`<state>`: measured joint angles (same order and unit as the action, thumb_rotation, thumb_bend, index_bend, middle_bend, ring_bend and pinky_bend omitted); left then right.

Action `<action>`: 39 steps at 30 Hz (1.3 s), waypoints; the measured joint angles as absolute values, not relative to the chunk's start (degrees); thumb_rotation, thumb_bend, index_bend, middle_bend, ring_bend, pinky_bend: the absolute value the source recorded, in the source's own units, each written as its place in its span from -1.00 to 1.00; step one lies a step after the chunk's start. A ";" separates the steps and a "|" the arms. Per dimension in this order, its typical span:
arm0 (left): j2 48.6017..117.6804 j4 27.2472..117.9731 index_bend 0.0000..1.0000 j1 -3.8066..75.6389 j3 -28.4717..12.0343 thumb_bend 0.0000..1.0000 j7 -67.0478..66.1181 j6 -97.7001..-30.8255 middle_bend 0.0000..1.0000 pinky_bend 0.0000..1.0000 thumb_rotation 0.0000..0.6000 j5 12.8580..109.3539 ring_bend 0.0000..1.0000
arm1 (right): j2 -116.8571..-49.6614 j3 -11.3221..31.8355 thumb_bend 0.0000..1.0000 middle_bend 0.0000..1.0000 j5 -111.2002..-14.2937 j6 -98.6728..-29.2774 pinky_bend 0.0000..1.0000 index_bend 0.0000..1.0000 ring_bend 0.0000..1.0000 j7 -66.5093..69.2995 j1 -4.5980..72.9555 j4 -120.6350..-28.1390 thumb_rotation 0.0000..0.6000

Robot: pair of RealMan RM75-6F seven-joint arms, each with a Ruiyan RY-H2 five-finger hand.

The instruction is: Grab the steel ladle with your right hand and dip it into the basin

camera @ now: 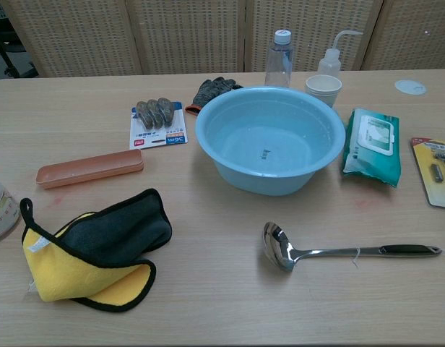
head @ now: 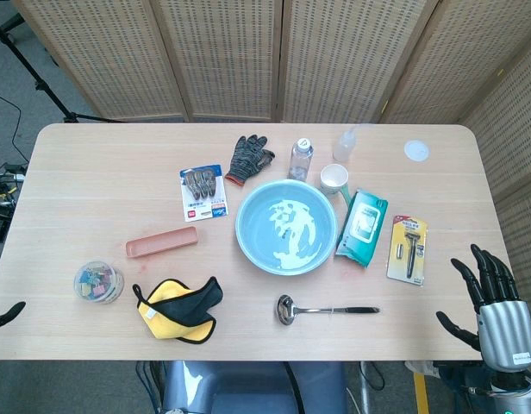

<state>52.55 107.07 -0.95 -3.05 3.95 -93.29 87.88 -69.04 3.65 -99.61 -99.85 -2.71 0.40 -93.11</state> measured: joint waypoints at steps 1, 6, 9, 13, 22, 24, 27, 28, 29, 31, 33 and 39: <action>52.54 107.06 -1.00 -0.96 -3.05 -1.00 3.99 -93.31 -1.00 -1.00 1.00 87.88 -1.00 | -69.02 3.62 -1.00 -1.00 -99.63 -99.80 -0.82 -0.71 -1.00 -2.73 0.41 -93.13 1.00; 52.52 107.03 -1.00 -0.94 -3.09 -1.00 4.11 -93.26 -1.00 -1.00 1.00 87.87 -1.00 | -69.06 3.43 -1.00 -0.97 -99.76 -99.36 -0.82 -0.71 -1.00 -2.99 0.52 -93.01 1.00; 52.44 107.05 -1.00 -0.91 -3.04 -1.00 4.27 -93.15 -1.00 -1.00 1.00 87.93 -1.00 | -69.19 3.42 -1.00 -0.81 -99.90 -99.11 -0.82 -0.71 -1.00 -2.84 0.78 -92.89 1.00; 52.54 106.92 -1.00 -0.83 -3.20 -1.00 4.22 -93.03 -1.00 -1.00 1.00 87.51 -1.00 | -69.54 3.79 -1.00 -0.27 -100.17 -98.46 -0.81 -0.76 -0.65 -2.65 1.61 -92.78 1.00; 52.36 107.06 -1.00 -0.87 -3.59 -1.00 4.70 -93.17 -1.00 -1.00 1.00 86.67 -1.00 | -69.34 4.20 -1.00 0.79 -101.31 -91.57 0.99 -0.84 0.67 -5.11 6.14 -92.94 1.00; 52.18 106.98 -1.00 -1.08 -3.57 -1.00 5.28 -93.51 -1.00 -1.00 1.00 86.84 -1.00 | -69.38 4.00 -1.00 0.91 -100.91 -88.94 1.00 -0.84 0.78 -5.53 7.01 -93.28 1.00; 51.88 106.69 -1.00 -1.12 -3.65 -1.00 6.25 -93.42 -1.00 -1.00 1.00 86.57 -1.00 | -69.70 3.67 -1.00 0.98 -99.66 -84.20 1.00 -0.84 0.86 -8.08 8.47 -94.30 1.00; 51.78 106.59 -1.00 -1.07 -3.70 -1.00 6.54 -93.24 -1.00 -1.00 1.00 86.36 -1.00 | -69.88 3.61 -1.00 0.99 -99.04 -82.72 1.00 -0.84 0.87 -9.40 8.89 -94.76 1.00; 51.67 106.53 -1.00 -1.02 -3.74 -1.00 6.81 -93.05 -1.00 -1.00 1.00 86.22 -1.00 | -70.18 3.54 -1.00 1.00 -97.92 -80.73 1.00 -0.84 0.88 -11.48 9.45 -95.58 1.00; 51.48 106.41 -1.00 -0.96 -3.80 -1.00 7.20 -92.87 -1.00 -1.00 1.00 86.10 -1.00 | -70.81 3.44 -1.00 1.00 -95.77 -77.68 1.00 -0.82 0.88 -14.87 10.26 -96.97 1.00; 51.37 106.40 -1.00 -1.04 -3.74 -1.00 7.43 -93.01 -1.00 -1.00 1.00 86.31 -1.00 | -71.98 3.37 -0.89 1.00 -92.66 -74.26 1.00 -0.78 0.88 -18.55 11.19 -98.43 1.00; 51.13 106.23 -1.00 -1.29 -3.77 -1.00 8.25 -93.41 -1.00 -1.00 1.00 86.33 -1.00 | -75.51 3.54 -0.28 1.00 -83.63 -67.95 1.00 -0.50 0.89 -25.74 13.42 -102.07 1.00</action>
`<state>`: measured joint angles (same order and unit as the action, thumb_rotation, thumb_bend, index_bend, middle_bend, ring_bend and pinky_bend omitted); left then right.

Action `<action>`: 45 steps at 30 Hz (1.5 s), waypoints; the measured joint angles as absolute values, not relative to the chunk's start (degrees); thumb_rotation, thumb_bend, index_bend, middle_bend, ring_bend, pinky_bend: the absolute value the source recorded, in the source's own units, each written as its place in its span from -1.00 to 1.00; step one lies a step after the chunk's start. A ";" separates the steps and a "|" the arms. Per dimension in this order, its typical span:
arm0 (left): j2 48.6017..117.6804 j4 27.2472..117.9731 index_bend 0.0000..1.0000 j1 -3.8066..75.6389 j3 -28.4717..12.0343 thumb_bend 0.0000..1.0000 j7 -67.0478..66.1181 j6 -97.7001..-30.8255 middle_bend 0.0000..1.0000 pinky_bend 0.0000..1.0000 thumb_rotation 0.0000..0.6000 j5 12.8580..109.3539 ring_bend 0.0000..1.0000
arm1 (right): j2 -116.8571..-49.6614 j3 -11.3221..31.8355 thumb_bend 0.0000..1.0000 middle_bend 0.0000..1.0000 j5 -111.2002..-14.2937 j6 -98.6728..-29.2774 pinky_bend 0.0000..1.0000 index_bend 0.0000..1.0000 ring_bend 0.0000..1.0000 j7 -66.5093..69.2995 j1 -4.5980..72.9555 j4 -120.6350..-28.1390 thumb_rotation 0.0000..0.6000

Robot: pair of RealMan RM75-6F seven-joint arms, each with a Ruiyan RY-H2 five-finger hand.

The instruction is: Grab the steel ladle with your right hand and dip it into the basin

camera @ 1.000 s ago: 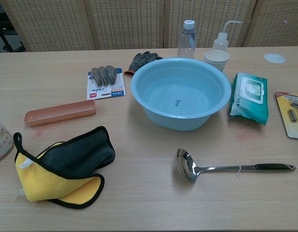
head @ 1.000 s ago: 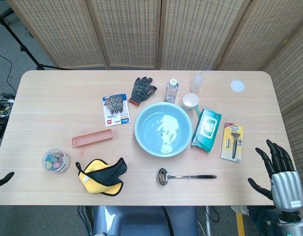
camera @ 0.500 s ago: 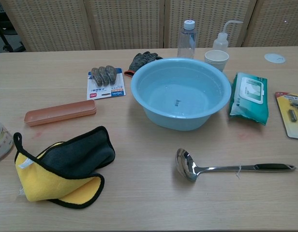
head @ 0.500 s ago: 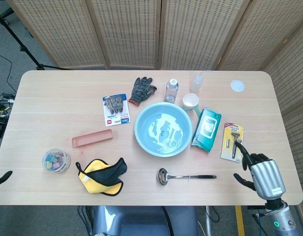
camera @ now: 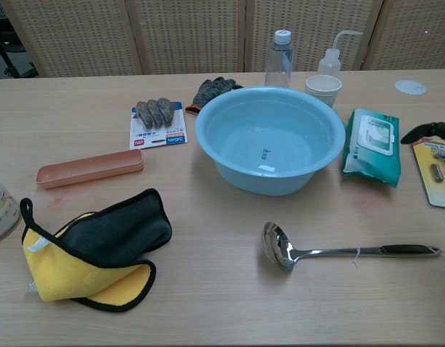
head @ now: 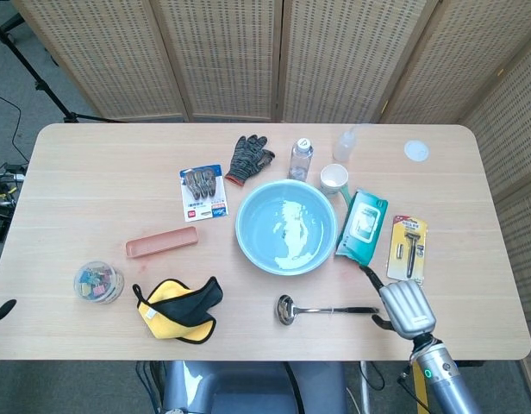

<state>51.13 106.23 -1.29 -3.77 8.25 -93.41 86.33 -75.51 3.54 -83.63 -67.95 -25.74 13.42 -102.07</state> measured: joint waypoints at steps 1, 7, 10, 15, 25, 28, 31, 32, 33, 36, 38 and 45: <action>51.11 106.20 -1.00 -1.28 -3.78 -1.00 8.30 -93.38 -1.00 -1.00 1.00 86.30 -1.00 | -75.99 3.60 -0.28 1.00 -82.47 -67.35 1.00 -0.45 0.89 -26.77 13.70 -102.48 1.00; 51.03 106.12 -1.00 -1.18 -3.77 -1.00 8.41 -93.07 -1.00 -1.00 1.00 86.23 -1.00 | -79.66 4.29 -0.28 1.00 -74.17 -65.08 1.00 -0.28 0.89 -33.51 15.34 -103.76 1.00; 51.02 106.11 -1.00 -1.14 -3.82 -1.00 8.43 -92.96 -1.00 -1.00 1.00 86.07 -1.00 | -81.70 4.48 -0.32 1.00 -70.20 -65.00 1.00 -0.28 0.89 -37.03 15.93 -103.94 1.00; 51.02 106.22 -1.00 -1.13 -3.75 -1.00 8.25 -92.86 -1.00 -1.00 1.00 86.14 -1.00 | -84.91 4.14 -0.49 1.00 -66.28 -65.65 1.00 -0.27 0.89 -39.54 16.31 -103.70 1.00; 50.87 106.10 -1.00 -1.06 -3.86 -1.00 8.54 -92.58 -1.00 -1.00 1.00 85.72 -1.00 | -91.55 3.47 -0.79 1.00 -64.06 -69.44 1.00 -0.11 0.89 -40.66 16.38 -98.89 1.00; 50.82 106.05 -1.00 -1.03 -3.91 -1.00 8.64 -92.51 -1.00 -1.00 1.00 85.65 -1.00 | -92.34 3.54 -0.75 1.00 -63.75 -69.80 1.00 -0.08 0.89 -40.45 16.61 -97.69 1.00; 50.82 106.07 -1.00 -1.00 -3.90 -1.00 8.68 -92.41 -1.00 -1.00 1.00 85.63 -1.00 | -92.98 3.76 -0.73 1.00 -62.91 -69.93 1.00 -0.07 0.89 -40.35 16.89 -96.81 1.00; 50.81 106.08 -1.00 -0.97 -3.90 -1.00 8.67 -92.35 -1.00 -1.00 1.00 85.62 -1.00 | -93.20 3.82 -0.72 1.00 -62.60 -69.95 1.00 -0.06 0.89 -40.41 17.02 -96.46 1.00; 50.82 106.08 -1.00 -0.95 -3.90 -1.00 8.62 -92.31 -1.00 -1.00 1.00 85.60 -1.00 | -93.37 3.84 -0.70 1.00 -62.37 -69.97 1.00 -0.06 0.89 -40.50 17.13 -96.21 1.00; 50.88 105.99 -1.00 -0.91 -3.90 -1.00 8.55 -92.34 -1.00 -1.00 1.00 85.77 -1.00 | -93.91 3.83 -0.54 1.00 -61.97 -70.01 1.00 -0.06 0.89 -40.57 17.47 -95.63 1.00; 50.95 105.93 -1.00 -0.92 -3.92 -1.00 8.46 -92.43 -1.00 -1.00 1.00 85.81 -1.00 | -94.10 3.62 -0.48 1.00 -61.93 -69.99 1.00 -0.06 0.89 -40.66 17.65 -95.44 1.00; 50.91 105.92 -1.00 -0.97 -3.95 -1.00 8.51 -92.45 -1.00 -1.00 1.00 85.63 -1.00 | -94.54 3.02 -0.48 1.00 -61.67 -70.14 1.00 -0.06 0.89 -40.90 17.93 -95.11 1.00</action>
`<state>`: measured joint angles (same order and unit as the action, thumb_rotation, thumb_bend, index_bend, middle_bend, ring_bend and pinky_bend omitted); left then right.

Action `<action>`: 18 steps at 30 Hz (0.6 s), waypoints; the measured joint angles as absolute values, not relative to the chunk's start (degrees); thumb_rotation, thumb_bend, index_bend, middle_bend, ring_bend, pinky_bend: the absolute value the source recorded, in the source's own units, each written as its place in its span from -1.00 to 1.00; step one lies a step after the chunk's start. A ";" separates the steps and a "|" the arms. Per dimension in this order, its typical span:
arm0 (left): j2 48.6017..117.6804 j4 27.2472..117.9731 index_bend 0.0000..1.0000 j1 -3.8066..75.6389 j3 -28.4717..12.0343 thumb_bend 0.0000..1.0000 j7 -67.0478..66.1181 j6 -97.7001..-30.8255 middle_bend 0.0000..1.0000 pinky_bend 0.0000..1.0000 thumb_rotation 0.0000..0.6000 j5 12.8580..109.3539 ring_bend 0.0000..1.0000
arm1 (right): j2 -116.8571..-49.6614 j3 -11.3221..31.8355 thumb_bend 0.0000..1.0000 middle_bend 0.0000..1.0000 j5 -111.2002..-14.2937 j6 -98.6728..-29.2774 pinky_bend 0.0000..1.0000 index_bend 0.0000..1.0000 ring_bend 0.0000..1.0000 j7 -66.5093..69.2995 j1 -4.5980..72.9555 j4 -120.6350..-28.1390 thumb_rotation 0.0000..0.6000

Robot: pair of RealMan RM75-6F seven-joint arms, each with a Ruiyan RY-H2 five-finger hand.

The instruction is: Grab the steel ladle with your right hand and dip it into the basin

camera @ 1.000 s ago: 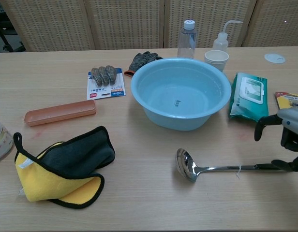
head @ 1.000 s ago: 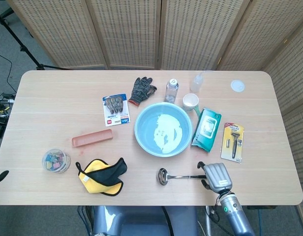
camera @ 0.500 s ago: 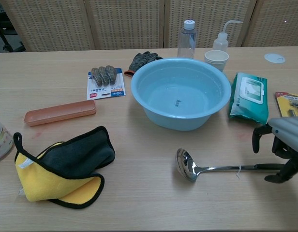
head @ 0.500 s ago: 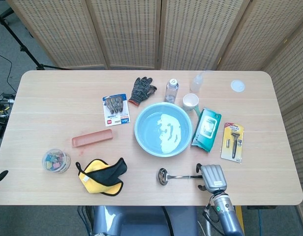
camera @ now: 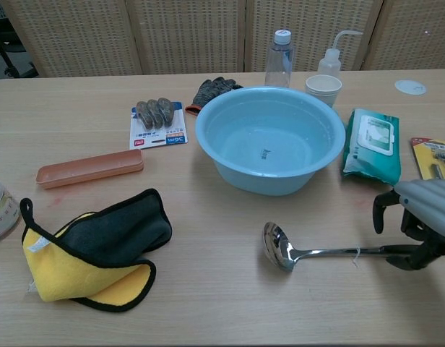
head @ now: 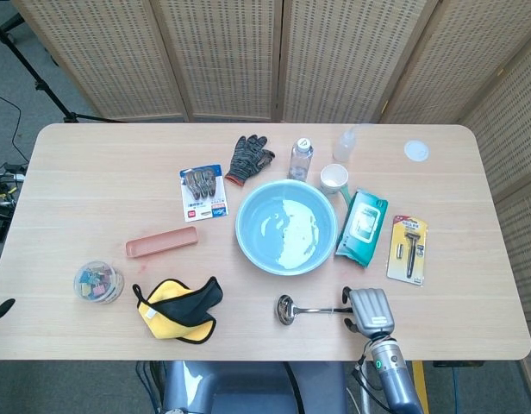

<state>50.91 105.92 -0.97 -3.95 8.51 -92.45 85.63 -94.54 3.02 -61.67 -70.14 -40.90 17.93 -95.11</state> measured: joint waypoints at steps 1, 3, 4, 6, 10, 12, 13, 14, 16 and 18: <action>50.90 105.88 -1.00 -0.98 -3.95 -1.00 8.52 -92.45 -1.00 -1.00 1.00 85.63 -1.00 | -94.62 2.97 -0.48 1.00 -61.63 -70.17 1.00 -0.06 0.89 -40.97 17.96 -95.00 1.00; 50.89 105.83 -1.00 -0.96 -3.95 -1.00 8.54 -92.41 -1.00 -1.00 1.00 85.63 -1.00 | -94.87 2.88 -0.48 1.00 -61.56 -70.21 1.00 -0.06 0.89 -41.07 18.05 -94.55 1.00; 50.90 105.81 -1.00 -0.94 -3.96 -1.00 8.52 -92.35 -1.00 -1.00 1.00 85.59 -1.00 | -95.05 2.91 -0.48 1.00 -61.40 -70.18 1.00 -0.06 0.89 -41.17 18.12 -94.20 1.00; 50.90 105.82 -1.00 -0.92 -3.96 -1.00 8.52 -92.30 -1.00 -1.00 1.00 85.53 -1.00 | -95.58 3.06 -0.48 1.00 -60.81 -70.11 1.00 -0.06 0.89 -41.57 18.38 -93.18 1.00; 50.89 105.84 -1.00 -0.91 -4.01 -1.00 8.57 -92.29 -1.00 -1.00 1.00 85.45 -1.00 | -96.24 3.36 -0.48 1.00 -59.23 -69.94 1.00 -0.06 0.89 -42.55 18.84 -91.68 1.00; 50.91 105.84 -1.00 -0.89 -4.03 -1.00 8.51 -92.26 -1.00 -1.00 1.00 85.41 -1.00 | -96.49 3.36 -0.48 1.00 -58.67 -69.85 1.00 -0.06 0.89 -42.73 18.96 -91.08 1.00; 50.93 105.85 -1.00 -0.87 -4.03 -1.00 8.47 -92.21 -1.00 -1.00 1.00 85.39 -1.00 | -96.54 3.32 -0.48 1.00 -58.45 -69.78 1.00 -0.06 0.89 -42.76 18.99 -90.92 1.00; 50.94 105.86 -1.00 -0.85 -4.03 -1.00 8.42 -92.17 -1.00 -1.00 1.00 85.37 -1.00 | -96.61 3.27 -0.48 1.00 -58.25 -69.70 1.00 -0.06 0.89 -42.80 19.03 -90.69 1.00; 50.95 105.86 -1.00 -0.84 -4.02 -1.00 8.32 -92.12 -1.00 -1.00 1.00 85.35 -1.00 | -96.71 3.20 -0.48 1.00 -58.04 -69.64 1.00 -0.06 0.89 -42.87 19.10 -90.44 1.00; 50.98 105.87 -1.00 -0.84 -4.04 -1.00 8.23 -92.15 -1.00 -1.00 1.00 85.31 -1.00 | -96.76 3.20 -0.48 1.00 -57.64 -69.55 1.00 -0.06 0.89 -42.98 19.21 -90.29 1.00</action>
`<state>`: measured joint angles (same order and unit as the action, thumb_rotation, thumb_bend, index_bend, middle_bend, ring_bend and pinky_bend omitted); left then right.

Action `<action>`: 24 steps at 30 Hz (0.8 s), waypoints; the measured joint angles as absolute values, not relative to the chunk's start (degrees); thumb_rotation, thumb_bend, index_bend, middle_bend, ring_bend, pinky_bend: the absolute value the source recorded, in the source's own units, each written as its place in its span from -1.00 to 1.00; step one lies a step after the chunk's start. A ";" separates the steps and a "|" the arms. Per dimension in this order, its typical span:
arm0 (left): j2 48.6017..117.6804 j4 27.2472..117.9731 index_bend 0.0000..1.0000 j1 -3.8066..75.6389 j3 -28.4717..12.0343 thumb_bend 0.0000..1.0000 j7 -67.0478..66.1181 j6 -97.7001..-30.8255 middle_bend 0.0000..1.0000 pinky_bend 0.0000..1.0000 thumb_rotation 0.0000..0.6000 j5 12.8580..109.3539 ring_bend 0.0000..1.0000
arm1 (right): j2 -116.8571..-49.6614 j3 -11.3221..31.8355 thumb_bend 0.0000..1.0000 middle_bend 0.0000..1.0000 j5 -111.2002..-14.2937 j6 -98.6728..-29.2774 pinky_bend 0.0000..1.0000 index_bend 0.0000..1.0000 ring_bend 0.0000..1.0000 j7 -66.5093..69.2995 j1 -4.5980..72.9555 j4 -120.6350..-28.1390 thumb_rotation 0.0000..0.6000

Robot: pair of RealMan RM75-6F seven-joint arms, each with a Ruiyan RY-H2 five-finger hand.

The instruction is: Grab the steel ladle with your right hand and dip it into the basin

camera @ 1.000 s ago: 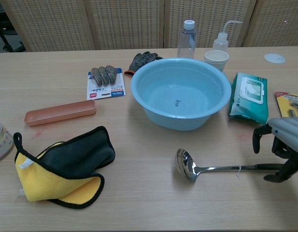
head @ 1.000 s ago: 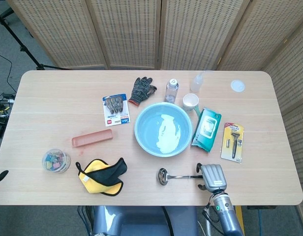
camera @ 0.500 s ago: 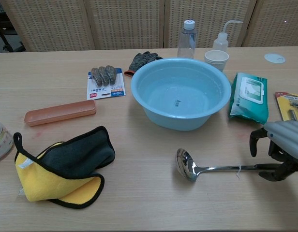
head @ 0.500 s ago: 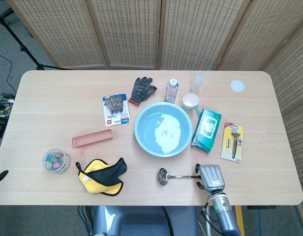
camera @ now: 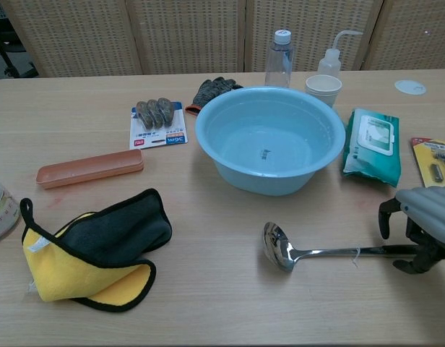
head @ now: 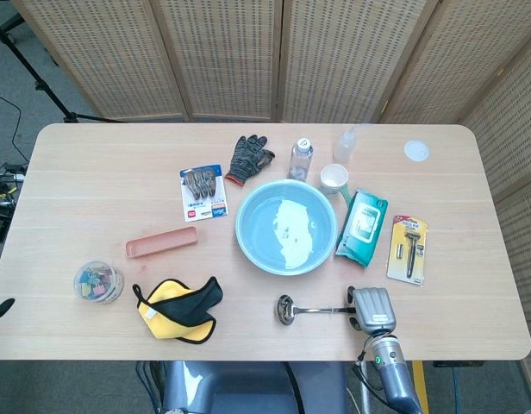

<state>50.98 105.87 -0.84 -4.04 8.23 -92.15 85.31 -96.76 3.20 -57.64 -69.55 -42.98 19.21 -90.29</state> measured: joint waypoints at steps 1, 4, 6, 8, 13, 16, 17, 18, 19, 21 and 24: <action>50.98 105.88 -1.00 -0.84 -4.05 -1.00 8.23 -92.16 -1.00 -1.00 1.00 85.29 -1.00 | -96.76 3.21 -0.48 1.00 -57.50 -69.53 1.00 -0.05 0.89 -43.05 19.26 -90.23 1.00; 51.00 105.87 -1.00 -0.84 -4.09 -1.00 8.18 -92.13 -1.00 -1.00 1.00 85.17 -1.00 | -96.75 3.21 -0.48 1.00 -57.15 -69.48 1.00 -0.04 0.89 -43.28 19.41 -90.09 1.00; 51.02 105.90 -1.00 -0.81 -4.09 -1.00 8.13 -92.08 -1.00 -1.00 1.00 85.15 -1.00 | -96.74 3.18 -0.48 1.00 -56.81 -69.39 1.00 -0.03 0.89 -43.39 19.50 -90.09 1.00; 51.04 105.91 -1.00 -0.82 -4.10 -1.00 8.10 -92.12 -1.00 -1.00 1.00 85.17 -1.00 | -96.92 3.19 -0.48 1.00 -56.32 -69.23 1.00 -0.02 0.89 -43.70 19.70 -90.09 1.00; 51.09 105.77 -1.00 -0.88 -4.15 -1.00 8.29 -92.34 -1.00 -1.00 1.00 85.25 -1.00 | -97.36 3.17 -0.48 1.00 -55.92 -69.43 1.00 -0.01 0.89 -44.51 20.08 -89.86 1.00; 51.09 105.73 -1.00 -0.89 -4.17 -1.00 8.40 -92.32 -1.00 -1.00 1.00 85.17 -1.00 | -97.63 3.16 -0.46 1.00 -55.45 -69.53 1.00 0.00 0.89 -44.84 20.28 -89.56 1.00; 51.09 105.73 -1.00 -0.88 -4.18 -1.00 8.41 -92.30 -1.00 -1.00 1.00 85.14 -1.00 | -97.69 3.14 -0.42 1.00 -55.35 -69.56 1.00 0.00 0.89 -45.02 20.37 -89.45 1.00; 51.09 105.72 -1.00 -0.87 -4.19 -1.00 8.39 -92.27 -1.00 -1.00 1.00 85.13 -1.00 | -97.74 3.13 -0.40 1.00 -55.24 -69.57 1.00 0.01 0.89 -45.11 20.42 -89.39 1.00; 51.10 105.71 -1.00 -0.86 -4.20 -1.00 8.35 -92.25 -1.00 -1.00 1.00 85.11 -1.00 | -97.78 3.13 -0.38 1.00 -55.10 -69.56 1.00 0.01 0.89 -45.18 20.47 -89.35 1.00; 51.13 105.71 -1.00 -0.83 -4.20 -1.00 8.25 -92.18 -1.00 -1.00 1.00 85.06 -1.00 | -97.84 3.12 -0.36 1.00 -54.70 -69.48 1.00 0.01 0.89 -45.46 20.63 -89.26 1.00; 51.16 105.74 -1.00 -0.81 -4.21 -1.00 8.10 -92.13 -1.00 -1.00 1.00 84.99 -1.00 | -97.79 3.06 -0.34 1.00 -54.12 -69.28 1.00 0.01 0.89 -45.96 20.90 -89.40 1.00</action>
